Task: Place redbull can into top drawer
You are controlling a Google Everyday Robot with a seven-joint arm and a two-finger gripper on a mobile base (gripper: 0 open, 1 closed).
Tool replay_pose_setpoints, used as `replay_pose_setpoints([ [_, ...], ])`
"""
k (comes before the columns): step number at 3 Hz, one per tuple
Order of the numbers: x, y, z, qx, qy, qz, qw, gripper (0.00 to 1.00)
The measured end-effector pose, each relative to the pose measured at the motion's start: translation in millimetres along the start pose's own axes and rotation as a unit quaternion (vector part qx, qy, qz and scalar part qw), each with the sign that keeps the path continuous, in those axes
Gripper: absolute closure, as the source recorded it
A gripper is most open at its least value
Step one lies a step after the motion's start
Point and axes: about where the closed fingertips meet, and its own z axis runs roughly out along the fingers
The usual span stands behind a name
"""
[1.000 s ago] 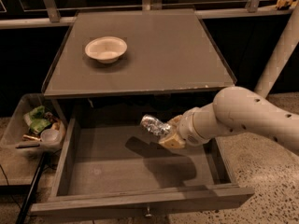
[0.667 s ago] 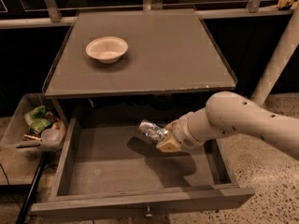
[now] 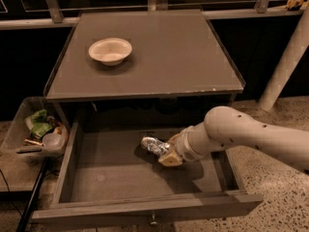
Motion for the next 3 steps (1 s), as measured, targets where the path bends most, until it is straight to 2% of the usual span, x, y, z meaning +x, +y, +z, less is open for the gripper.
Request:
replay_pose_setpoints([
  [3,17.0,8.8,24.5,-0.007,0.005,0.016,0.9998,1.0],
])
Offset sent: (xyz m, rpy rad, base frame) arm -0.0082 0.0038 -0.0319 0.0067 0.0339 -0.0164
